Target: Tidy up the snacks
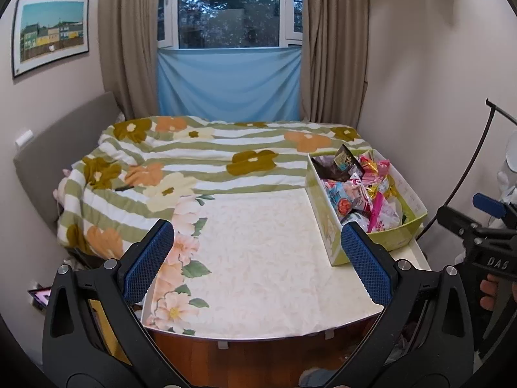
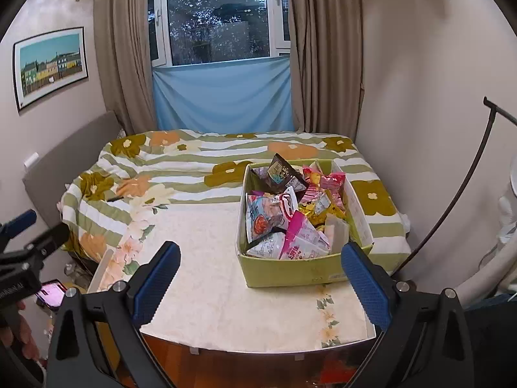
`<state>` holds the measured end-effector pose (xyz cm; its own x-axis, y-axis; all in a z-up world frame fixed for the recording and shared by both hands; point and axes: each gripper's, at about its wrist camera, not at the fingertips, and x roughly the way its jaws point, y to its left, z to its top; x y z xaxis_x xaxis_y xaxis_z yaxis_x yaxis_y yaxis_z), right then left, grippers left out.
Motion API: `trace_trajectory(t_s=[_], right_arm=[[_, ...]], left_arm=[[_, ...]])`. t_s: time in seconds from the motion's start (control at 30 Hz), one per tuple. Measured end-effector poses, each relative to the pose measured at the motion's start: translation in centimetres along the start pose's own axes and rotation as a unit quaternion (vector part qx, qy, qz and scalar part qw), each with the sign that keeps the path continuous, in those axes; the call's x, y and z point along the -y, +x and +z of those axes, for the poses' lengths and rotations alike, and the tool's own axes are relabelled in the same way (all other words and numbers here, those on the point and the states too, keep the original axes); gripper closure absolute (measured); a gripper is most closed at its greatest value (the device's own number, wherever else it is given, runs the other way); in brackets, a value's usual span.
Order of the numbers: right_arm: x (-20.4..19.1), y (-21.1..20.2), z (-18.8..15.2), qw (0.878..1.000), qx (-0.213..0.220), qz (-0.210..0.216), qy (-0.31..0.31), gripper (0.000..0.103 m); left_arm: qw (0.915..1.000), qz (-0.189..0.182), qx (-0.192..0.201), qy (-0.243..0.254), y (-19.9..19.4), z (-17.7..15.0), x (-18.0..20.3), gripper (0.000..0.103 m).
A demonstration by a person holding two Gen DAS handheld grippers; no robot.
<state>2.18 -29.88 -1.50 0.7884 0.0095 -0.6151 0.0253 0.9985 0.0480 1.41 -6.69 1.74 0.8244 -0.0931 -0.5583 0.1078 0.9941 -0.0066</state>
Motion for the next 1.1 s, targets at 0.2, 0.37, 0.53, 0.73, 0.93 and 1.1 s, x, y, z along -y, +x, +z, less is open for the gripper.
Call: trace_trajectory(t_s=[0.2,0.37,0.53,0.73,0.93,1.1], right_arm=[[-0.6,-0.4,-0.3,1.0,0.005,0.0,0.001,0.004],[-1.0,-0.7,-0.3,1.0,0.011,0.0,-0.001,0.004],[-1.2,-0.6,-0.1,1.0,0.014,0.003,0.001,0.004],[-1.3,-0.5,0.0,1.0,0.013,0.002,0.003,0.004],[-1.3,-0.5,0.1,1.0,0.013,0.001,0.006,0.004],[-1.4,-0.4,0.1,1.0,0.013,0.0,0.006,0.004]], left_arm=[[1.0,0.0,0.001,-0.002,-0.3,-0.2,-0.4,0.001],[1.0,0.002,0.005,0.002,-0.6,-0.2,-0.5,0.001],[1.0,0.005,0.005,0.005,-0.3,0.1,-0.3,0.001],[1.0,0.005,0.005,0.006,-0.2,0.2,-0.2,0.001],[1.0,0.003,0.004,0.007,0.2,0.5,-0.1,0.001],[0.9999,0.007,0.005,0.008,0.6,0.7,0.0,0.001]])
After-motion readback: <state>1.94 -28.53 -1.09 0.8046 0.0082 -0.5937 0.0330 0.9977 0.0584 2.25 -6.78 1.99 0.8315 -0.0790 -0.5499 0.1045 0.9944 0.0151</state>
